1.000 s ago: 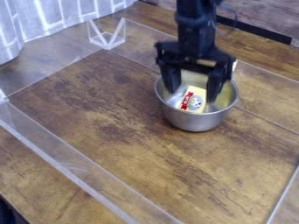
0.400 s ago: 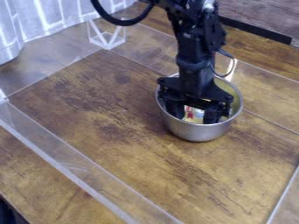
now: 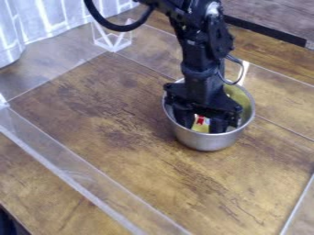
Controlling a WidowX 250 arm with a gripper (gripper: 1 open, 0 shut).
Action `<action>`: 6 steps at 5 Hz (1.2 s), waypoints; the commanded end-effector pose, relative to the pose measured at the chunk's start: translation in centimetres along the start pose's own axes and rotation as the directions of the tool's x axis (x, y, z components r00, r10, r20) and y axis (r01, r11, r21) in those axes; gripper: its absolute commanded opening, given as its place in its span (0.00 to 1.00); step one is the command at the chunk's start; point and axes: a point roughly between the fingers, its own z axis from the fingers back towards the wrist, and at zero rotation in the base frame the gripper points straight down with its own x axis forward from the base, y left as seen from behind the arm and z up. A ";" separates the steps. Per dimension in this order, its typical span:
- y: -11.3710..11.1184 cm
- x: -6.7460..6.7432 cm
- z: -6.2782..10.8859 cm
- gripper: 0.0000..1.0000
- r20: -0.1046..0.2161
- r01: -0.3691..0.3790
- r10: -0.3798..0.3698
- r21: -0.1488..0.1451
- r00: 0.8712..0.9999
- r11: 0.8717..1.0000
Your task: Put the yellow object in the silver pot
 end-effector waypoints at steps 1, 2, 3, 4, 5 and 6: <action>1.5 0.5 3.4 0.00 0.060 0.038 -0.037 -0.016 0.998 0.999; 0.6 0.8 4.8 0.00 0.070 0.042 -0.041 -0.021 0.997 0.999; -0.3 1.2 6.4 0.00 0.081 0.048 -0.045 -0.030 0.996 0.998; -1.3 2.8 8.1 0.00 0.108 0.071 -0.066 -0.041 0.992 0.997; -1.4 6.2 8.0 0.00 0.122 0.063 -0.058 -0.041 0.991 0.997; -1.4 8.4 6.5 0.00 0.105 0.080 -0.075 -0.046 0.992 0.996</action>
